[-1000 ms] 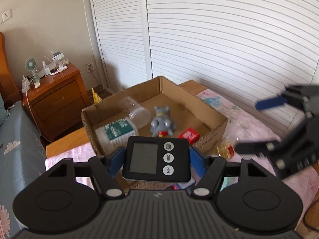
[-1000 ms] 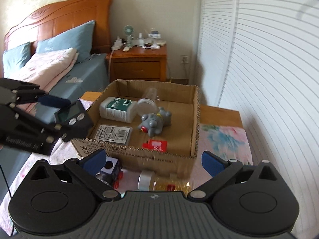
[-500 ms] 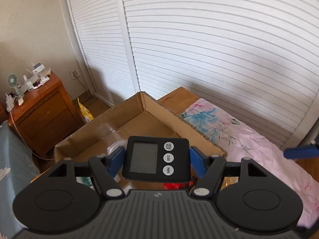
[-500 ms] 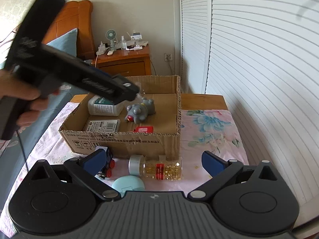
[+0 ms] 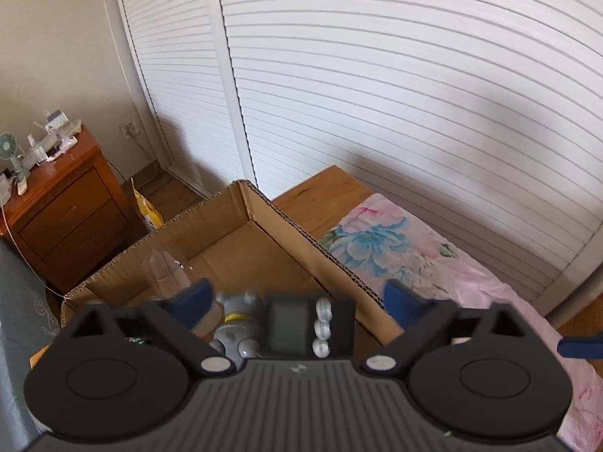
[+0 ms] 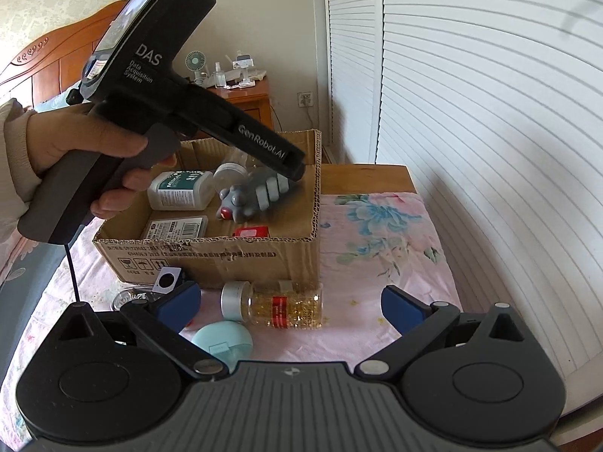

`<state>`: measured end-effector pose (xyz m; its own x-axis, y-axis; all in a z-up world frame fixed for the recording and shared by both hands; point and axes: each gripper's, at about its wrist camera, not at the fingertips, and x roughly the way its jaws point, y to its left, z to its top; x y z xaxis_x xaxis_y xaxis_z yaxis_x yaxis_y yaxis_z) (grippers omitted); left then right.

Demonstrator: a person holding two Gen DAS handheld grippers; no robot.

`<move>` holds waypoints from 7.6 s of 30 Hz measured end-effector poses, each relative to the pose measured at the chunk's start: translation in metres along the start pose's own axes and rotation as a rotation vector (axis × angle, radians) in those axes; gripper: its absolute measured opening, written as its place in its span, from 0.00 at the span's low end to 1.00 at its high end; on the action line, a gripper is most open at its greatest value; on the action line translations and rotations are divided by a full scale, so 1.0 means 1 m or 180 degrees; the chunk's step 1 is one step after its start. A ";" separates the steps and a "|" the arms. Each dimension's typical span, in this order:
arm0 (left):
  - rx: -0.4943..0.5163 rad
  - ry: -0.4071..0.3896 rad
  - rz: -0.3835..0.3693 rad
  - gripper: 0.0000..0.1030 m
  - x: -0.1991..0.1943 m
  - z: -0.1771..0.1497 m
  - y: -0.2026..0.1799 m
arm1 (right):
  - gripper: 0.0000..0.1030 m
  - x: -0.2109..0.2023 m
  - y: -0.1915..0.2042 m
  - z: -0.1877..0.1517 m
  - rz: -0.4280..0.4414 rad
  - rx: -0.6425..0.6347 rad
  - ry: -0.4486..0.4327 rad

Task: Organize rigid objects
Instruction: 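Carry the timer and red train into the box and open both tools, then withdraw both tools from the box back over the remaining items, then lower left tool over the correction tape while right tool approaches the teal case, then grasp the correction tape with left tool while right tool grasps the teal case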

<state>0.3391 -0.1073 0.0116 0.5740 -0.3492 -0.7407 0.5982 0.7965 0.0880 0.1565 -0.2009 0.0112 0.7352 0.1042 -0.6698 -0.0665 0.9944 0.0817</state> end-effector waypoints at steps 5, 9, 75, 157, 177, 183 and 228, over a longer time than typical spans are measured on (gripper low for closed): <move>0.0050 -0.0007 0.0044 0.96 -0.011 -0.004 -0.004 | 1.00 -0.006 0.002 -0.001 0.0011 -0.0019 -0.0040; 0.0003 -0.0062 0.0020 0.96 -0.027 -0.007 -0.004 | 1.00 -0.013 0.005 0.000 0.0015 -0.0024 -0.0080; -0.1849 0.0351 0.1292 0.99 -0.053 -0.232 0.054 | 1.00 0.043 0.028 -0.047 0.0033 -0.0139 0.0290; -0.1606 0.0050 0.1046 0.99 -0.029 -0.213 0.031 | 1.00 0.081 0.029 -0.075 -0.0095 -0.0375 0.0294; -0.1548 -0.0021 0.0999 0.87 -0.033 -0.214 0.033 | 0.94 0.085 0.066 -0.075 0.0203 -0.0633 0.0272; -0.1534 -0.0033 0.0983 0.87 -0.033 -0.215 0.033 | 0.84 0.087 0.069 -0.071 0.0335 -0.0765 0.0153; -0.0853 0.0106 0.0428 0.87 -0.097 -0.191 0.026 | 0.56 0.038 0.048 -0.049 0.0452 -0.0983 0.0265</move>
<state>0.1924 0.0419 -0.0418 0.6168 -0.2190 -0.7561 0.3465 0.9380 0.0110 0.1483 -0.1480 -0.0468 0.6474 0.2299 -0.7267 -0.3744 0.9264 -0.0404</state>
